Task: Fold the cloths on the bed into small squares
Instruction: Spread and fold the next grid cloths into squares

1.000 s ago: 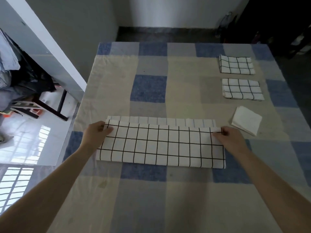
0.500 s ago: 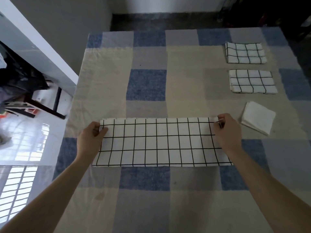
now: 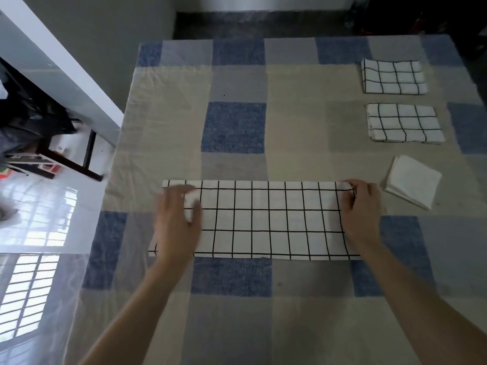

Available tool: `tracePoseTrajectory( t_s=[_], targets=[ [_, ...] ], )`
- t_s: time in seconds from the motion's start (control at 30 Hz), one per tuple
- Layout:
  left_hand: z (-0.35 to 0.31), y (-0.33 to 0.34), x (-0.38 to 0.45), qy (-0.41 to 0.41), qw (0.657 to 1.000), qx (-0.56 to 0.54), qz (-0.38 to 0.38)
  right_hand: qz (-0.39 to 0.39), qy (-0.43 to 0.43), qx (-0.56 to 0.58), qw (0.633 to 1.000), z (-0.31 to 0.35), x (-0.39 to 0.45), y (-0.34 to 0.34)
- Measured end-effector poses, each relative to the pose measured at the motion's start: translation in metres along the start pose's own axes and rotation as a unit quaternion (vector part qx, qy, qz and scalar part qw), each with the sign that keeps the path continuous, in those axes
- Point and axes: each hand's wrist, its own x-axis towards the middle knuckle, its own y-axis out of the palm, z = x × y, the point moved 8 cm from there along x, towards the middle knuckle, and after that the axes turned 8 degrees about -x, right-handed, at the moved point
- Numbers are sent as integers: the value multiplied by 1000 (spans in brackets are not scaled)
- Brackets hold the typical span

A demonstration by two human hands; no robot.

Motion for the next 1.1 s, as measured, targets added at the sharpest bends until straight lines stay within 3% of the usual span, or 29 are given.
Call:
tracePoseTrajectory(
  t_s=[0.1,0.17,0.53,1.1],
  targets=[
    [-47,71,-52,124,971,36,199,-10,-10,-20,1000,2,-1,-1],
    [-43,100,-72,120,959,52,250,-6,-9,-23,1000,3,0,0],
    [-21,119,-90,92,929,206,292,-20,-11,-56,998,5,1,-1],
    [-25,114,-101,74,924,218,305,-12,-28,-47,998,10,-2,-5]
  ],
)
